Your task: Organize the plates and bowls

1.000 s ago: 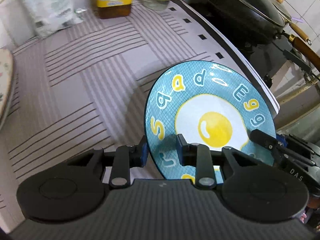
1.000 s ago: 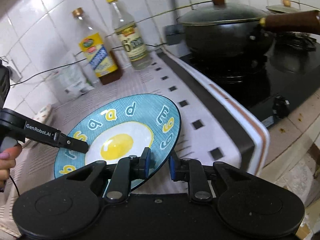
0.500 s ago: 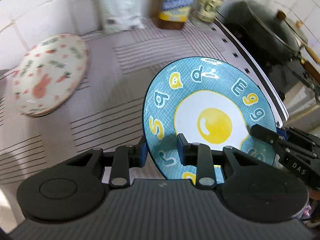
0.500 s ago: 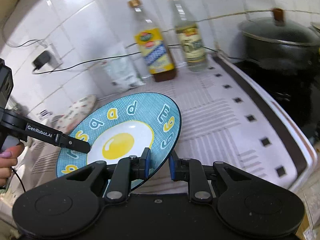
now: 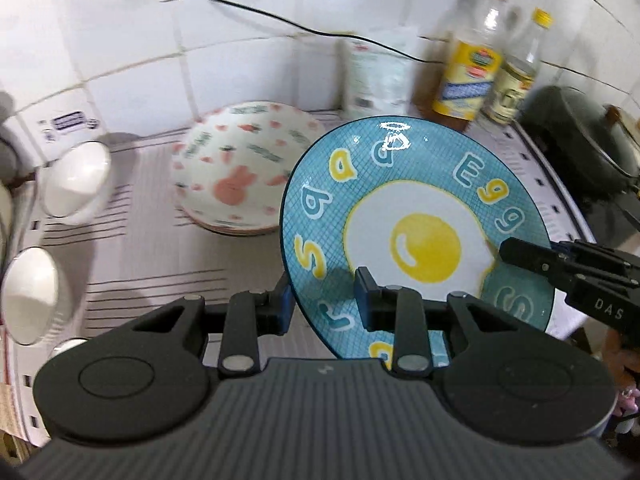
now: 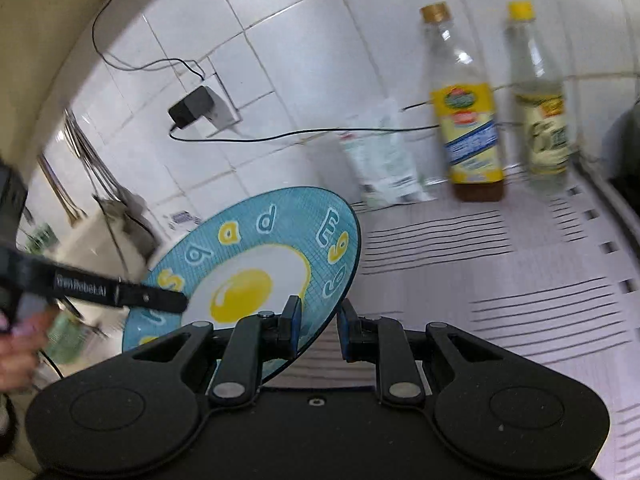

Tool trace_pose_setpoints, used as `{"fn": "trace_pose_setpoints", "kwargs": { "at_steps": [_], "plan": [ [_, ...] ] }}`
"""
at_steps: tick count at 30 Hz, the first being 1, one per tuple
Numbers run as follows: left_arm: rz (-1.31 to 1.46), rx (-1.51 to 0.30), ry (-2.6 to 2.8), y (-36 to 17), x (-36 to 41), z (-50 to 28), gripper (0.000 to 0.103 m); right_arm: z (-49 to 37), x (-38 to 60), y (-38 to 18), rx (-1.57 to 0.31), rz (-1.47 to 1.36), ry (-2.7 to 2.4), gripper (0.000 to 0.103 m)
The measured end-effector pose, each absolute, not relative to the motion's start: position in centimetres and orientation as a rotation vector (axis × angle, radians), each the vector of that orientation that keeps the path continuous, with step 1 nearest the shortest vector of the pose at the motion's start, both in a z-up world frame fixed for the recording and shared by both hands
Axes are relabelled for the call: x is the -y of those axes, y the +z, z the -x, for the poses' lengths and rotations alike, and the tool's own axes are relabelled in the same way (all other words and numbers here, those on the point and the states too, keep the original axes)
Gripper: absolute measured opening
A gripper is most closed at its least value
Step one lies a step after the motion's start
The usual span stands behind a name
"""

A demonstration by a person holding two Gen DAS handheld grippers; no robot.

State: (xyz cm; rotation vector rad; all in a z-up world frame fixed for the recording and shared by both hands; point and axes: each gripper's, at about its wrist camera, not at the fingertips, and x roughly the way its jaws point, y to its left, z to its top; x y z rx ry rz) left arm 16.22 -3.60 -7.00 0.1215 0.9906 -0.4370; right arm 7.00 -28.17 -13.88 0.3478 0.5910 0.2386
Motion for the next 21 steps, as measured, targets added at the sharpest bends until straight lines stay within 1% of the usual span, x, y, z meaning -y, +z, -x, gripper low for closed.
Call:
{"fn": "trace_pose_setpoints", "kwargs": {
  "at_steps": [11,17,21],
  "plan": [
    [0.007,-1.005,-0.334,-10.1,-1.5,-21.5,0.029,-14.0,23.6,-14.7,-0.598,-0.303,0.321,0.024],
    [0.088,-1.042,-0.278,-12.0,-2.6,-24.9,0.03,-18.4,22.8,-15.2,-0.619,-0.259,0.35,0.023],
    [0.113,-1.048,-0.251,-13.2,-2.6,-26.4,0.03,-20.7,22.7,-16.0,-0.638,-0.278,0.355,0.023]
  ]
}}
